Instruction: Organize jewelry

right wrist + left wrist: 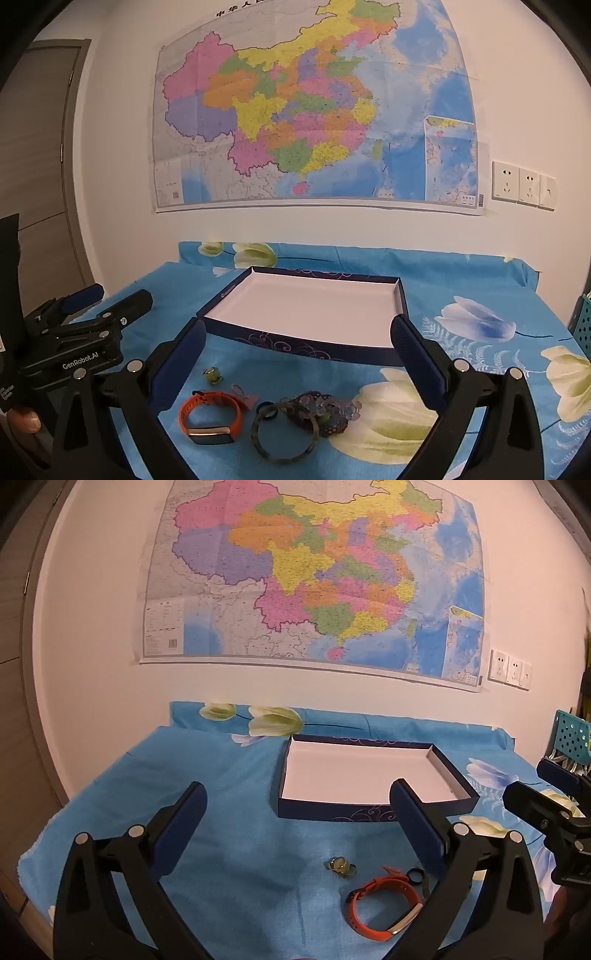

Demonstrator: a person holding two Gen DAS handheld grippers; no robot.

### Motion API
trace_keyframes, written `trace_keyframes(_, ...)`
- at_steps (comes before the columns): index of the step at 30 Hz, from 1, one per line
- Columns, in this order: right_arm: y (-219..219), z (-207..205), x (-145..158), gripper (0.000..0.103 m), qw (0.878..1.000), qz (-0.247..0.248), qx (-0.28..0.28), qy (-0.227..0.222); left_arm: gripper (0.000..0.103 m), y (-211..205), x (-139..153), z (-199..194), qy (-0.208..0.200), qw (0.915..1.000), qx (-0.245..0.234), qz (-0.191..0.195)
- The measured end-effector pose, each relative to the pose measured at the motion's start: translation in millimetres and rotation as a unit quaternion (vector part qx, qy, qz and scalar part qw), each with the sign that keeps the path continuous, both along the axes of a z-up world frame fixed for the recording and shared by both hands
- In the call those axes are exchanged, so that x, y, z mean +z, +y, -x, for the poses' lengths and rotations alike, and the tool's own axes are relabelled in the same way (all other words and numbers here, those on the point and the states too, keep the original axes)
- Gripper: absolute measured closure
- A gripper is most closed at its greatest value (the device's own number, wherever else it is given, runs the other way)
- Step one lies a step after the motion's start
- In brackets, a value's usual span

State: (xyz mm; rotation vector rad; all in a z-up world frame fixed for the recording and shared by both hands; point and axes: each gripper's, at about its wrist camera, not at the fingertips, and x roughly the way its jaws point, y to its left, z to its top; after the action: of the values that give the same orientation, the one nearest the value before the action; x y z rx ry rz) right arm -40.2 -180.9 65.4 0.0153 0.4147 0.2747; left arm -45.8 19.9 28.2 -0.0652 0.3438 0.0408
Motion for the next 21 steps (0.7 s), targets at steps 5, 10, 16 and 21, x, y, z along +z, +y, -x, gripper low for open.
trace_keyframes(5, -2.7, -0.1, 2.2, 0.006, 1.0, 0.004, -0.005, 0.001, 0.005, 3.4, -0.3, 1.0, 0.004, 1.0, -0.001, 0.002)
trace_keyframes(10, 2.4, -1.7, -0.5, 0.006, 1.0, -0.001, -0.001, 0.005, 0.005, 3.9, -0.4, 0.6, 0.007, 1.0, 0.002, 0.003)
trace_keyframes(16, 1.7, -2.9, 2.1, 0.006, 1.0, -0.001, 0.001, 0.009, 0.005, 5.4, -0.3, -0.5, 0.009, 0.9999, 0.002, 0.004)
trace_keyframes(21, 0.9, -1.6, 0.2, 0.006, 1.0, -0.003, 0.001, 0.005, 0.005, 6.4, -0.8, -0.9, 0.011, 0.9999, 0.002, 0.005)
